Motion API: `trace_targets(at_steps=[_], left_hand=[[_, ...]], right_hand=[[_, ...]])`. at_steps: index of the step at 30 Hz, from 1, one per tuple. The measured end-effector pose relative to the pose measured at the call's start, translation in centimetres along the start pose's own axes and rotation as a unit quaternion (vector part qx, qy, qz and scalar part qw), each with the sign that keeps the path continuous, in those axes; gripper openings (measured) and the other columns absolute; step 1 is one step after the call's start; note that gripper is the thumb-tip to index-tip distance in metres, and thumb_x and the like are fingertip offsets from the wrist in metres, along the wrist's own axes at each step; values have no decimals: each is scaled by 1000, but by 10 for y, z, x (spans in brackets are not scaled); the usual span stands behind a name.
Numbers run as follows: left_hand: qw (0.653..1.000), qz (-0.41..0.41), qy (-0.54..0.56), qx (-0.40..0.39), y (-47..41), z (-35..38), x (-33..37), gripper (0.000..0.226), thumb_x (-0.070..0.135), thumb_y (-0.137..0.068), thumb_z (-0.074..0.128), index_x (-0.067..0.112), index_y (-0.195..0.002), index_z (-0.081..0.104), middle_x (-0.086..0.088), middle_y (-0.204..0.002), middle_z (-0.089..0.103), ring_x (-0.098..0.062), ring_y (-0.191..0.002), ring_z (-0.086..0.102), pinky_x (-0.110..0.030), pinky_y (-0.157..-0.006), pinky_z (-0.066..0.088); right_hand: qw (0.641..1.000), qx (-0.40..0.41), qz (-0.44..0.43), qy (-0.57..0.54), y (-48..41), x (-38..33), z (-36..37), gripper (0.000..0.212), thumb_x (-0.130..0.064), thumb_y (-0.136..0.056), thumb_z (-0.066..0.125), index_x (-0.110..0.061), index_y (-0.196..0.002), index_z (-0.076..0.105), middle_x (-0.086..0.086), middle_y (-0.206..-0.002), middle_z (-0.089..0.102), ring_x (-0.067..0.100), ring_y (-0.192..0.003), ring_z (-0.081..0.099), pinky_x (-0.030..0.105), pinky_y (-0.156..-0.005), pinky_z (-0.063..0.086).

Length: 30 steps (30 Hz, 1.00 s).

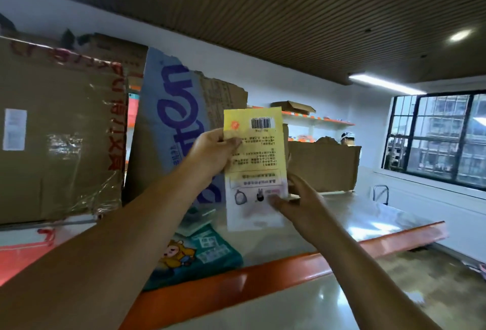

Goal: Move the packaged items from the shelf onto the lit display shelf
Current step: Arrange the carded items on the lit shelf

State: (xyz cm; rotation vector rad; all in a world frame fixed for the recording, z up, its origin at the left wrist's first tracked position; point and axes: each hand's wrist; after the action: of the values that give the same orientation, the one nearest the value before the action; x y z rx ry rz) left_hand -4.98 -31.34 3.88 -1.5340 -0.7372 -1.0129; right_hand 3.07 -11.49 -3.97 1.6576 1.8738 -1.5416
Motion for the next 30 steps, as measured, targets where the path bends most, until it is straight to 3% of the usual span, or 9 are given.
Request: trace_targets(at_steps=[3, 7, 9, 14, 18, 21, 25, 28, 30], left_hand=[[990, -39, 133, -1, 0, 3, -16, 17, 15, -103, 57, 16, -107, 73, -7, -102, 78, -28, -96, 76, -54, -87, 59], [988, -43, 128, 71, -4, -4, -31, 14, 19, -102, 59, 14, -102, 71, -9, -96, 77, -28, -82, 73, -37, -69, 60], [983, -89, 130, 92, -3, -13, -34, 22, 30, -103, 55, 13, -104, 69, -13, -100, 73, -25, -78, 67, -33, -65, 52], [967, -170, 189, 3, 0, -30, -37, 67, 67, -98, 38, 13, -123, 68, -19, -117, 73, -37, -100, 72, -44, -83, 55], [981, -159, 108, 10, 2, -24, -43, 40, 22, -90, 67, 15, -129, 67, -18, -117, 73, -30, -96, 74, -41, -74, 63], [991, -112, 44, 51, 1, -19, -56, 44, -5, -87, 70, 20, -123, 68, -15, -115, 75, -25, -93, 75, -37, -74, 63], [997, -33, 3, 63, 0, -22, -56, 63, 5, -70, 82, 20, -129, 65, -11, -114, 75, -30, -106, 72, -50, -92, 58], [995, 0, -43, 90, 0, -22, -54, 56, -1, -75, 80, 25, -123, 68, -8, -111, 77, -31, -105, 72, -51, -92, 57], [993, 11, -73, 92, 1, -18, -51, 54, -9, -82, 76, 26, -122, 68, -6, -109, 77, -29, -102, 74, -50, -89, 59]], right_hand=[[997, -31, -2, -64, -23, 9, 4, 16, -23, -88, 74, -23, -104, 76, -5, -96, 78, 16, -92, 73, 46, -83, 59], [996, 36, -81, 20, -47, 25, -1, 4, -18, -86, 73, -19, -84, 76, -13, -70, 71, 6, -67, 66, 28, -59, 52], [966, 108, -209, 107, -57, 29, -6, 12, -21, -85, 70, -21, -73, 66, -13, -62, 58, 4, -60, 53, 22, -52, 38], [854, 130, -412, 289, -95, 36, -18, 8, -11, -79, 70, -19, -81, 69, -4, -84, 66, 19, -81, 56, 28, -77, 46], [808, 129, -474, 324, -113, 36, -14, 17, -12, -71, 81, -18, -85, 72, -2, -91, 70, 21, -82, 61, 35, -81, 51], [861, 78, -401, 302, -127, 37, -5, 30, -15, -70, 85, -21, -98, 73, -4, -103, 68, 20, -96, 60, 36, -89, 50], [955, -39, -233, 180, -131, 51, 13, 70, -31, -74, 85, -34, -137, 55, -14, -128, 54, 16, -121, 49, 35, -99, 45], [964, -155, -193, 100, -128, 59, 17, 95, -48, -68, 88, -50, -145, 31, -27, -133, 39, 3, -125, 39, 25, -100, 40], [968, -187, -166, 19, -128, 59, 16, 79, -37, -74, 87, -53, -132, 37, -30, -124, 46, -12, -109, 49, 6, -85, 42]])
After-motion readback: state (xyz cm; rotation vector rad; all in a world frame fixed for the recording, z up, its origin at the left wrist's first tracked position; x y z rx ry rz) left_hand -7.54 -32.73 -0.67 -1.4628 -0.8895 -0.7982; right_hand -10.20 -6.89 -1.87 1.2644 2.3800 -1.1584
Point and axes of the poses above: each hand's wrist, its own y-axis away from the middle knuckle, its own z-axis out of the palm, x = y × z
